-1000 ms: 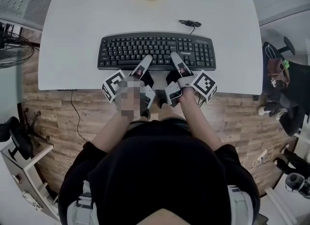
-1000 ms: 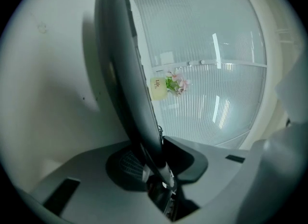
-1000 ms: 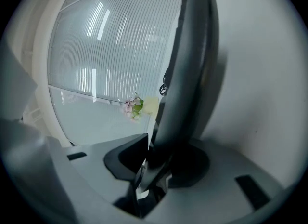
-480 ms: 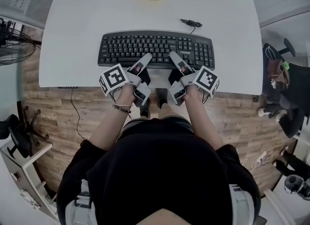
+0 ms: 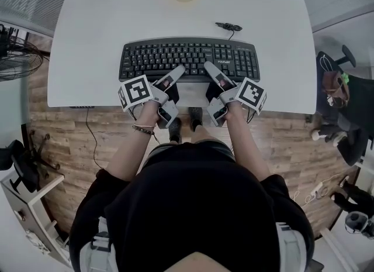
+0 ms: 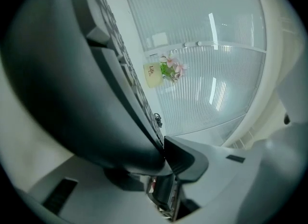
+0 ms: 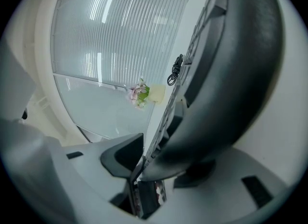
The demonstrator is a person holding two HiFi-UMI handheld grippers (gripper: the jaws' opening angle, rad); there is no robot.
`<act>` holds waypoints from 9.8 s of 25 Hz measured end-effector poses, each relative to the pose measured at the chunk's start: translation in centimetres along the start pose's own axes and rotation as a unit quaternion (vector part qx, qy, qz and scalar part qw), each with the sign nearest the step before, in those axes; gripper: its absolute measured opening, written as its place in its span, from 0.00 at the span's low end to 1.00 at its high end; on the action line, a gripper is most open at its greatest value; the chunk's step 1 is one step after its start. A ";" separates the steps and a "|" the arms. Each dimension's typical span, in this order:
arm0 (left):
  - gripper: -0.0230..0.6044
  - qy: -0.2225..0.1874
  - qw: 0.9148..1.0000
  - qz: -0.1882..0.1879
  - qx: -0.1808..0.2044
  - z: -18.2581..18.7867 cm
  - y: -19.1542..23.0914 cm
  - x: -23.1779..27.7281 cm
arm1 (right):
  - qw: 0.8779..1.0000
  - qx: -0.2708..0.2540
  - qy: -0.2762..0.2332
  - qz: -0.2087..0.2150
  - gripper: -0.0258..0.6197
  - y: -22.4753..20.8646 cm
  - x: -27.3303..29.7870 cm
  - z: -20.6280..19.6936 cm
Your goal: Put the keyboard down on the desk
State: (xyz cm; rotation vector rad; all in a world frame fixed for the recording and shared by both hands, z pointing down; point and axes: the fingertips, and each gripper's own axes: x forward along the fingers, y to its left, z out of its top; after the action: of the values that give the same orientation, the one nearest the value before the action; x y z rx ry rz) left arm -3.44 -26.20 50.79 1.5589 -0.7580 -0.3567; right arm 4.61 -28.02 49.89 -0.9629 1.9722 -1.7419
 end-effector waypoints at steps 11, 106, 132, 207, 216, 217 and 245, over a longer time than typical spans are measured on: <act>0.18 -0.078 0.988 -0.003 -0.130 0.2 0.8 -0.1 | 0.998 0.067 -0.017 0.004 0.40 0.3 -0.2 -0.2; 0.16 0.027 0.993 0.077 -0.086 -1.8 2.0 0.7 | 0.993 0.044 0.049 -0.097 0.07 -2.3 0.1 -4.3; 0.10 -0.010 0.998 0.060 -0.002 -1.3 0.5 -0.4 | 0.999 -0.016 -0.009 -0.050 0.04 0.8 -0.2 -3.5; 0.05 -0.174 0.883 -0.017 0.436 6.9 -18.9 -1.4 | 0.867 -0.450 -0.193 0.097 0.04 20.7 -2.7 6.3; 0.05 -0.182 0.880 -0.014 0.439 7.1 -19.1 -1.7 | 0.868 -0.450 -0.188 0.098 0.04 20.5 -2.5 6.3; 0.05 -0.183 0.880 -0.015 0.439 7.1 -19.1 -1.6 | 0.868 -0.450 -0.188 0.097 0.04 20.5 -2.5 6.4; 0.05 -0.186 0.882 -0.017 0.433 7.4 -19.0 -1.4 | 0.864 -0.460 -0.182 0.095 0.04 20.5 -2.2 6.3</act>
State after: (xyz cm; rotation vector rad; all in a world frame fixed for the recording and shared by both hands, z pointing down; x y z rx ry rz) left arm -4.30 -31.34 31.04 2.3839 -1.3021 -0.3678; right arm 4.90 -30.75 28.55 -1.1782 2.5018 -0.3744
